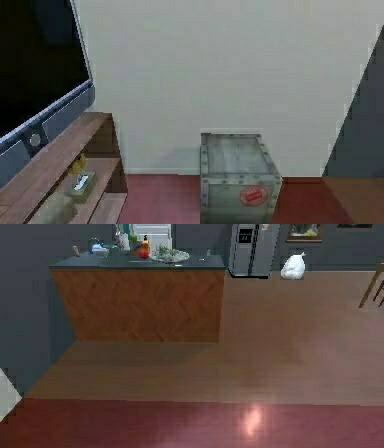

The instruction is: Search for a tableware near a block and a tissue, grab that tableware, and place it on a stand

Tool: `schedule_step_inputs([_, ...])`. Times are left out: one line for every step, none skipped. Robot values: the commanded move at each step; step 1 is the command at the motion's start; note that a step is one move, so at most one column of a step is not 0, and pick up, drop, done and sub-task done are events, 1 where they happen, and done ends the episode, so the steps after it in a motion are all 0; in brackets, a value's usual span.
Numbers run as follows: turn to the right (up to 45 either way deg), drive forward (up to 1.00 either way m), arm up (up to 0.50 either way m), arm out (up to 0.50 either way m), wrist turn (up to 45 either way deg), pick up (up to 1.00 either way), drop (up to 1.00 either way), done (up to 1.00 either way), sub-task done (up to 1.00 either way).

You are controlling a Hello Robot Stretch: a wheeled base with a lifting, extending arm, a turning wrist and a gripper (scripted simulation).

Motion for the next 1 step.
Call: schedule_step_inputs([0.0, 0.3, 0.0, 0.0, 0.0, 0.0, 0.0, 0.0, 0.0])
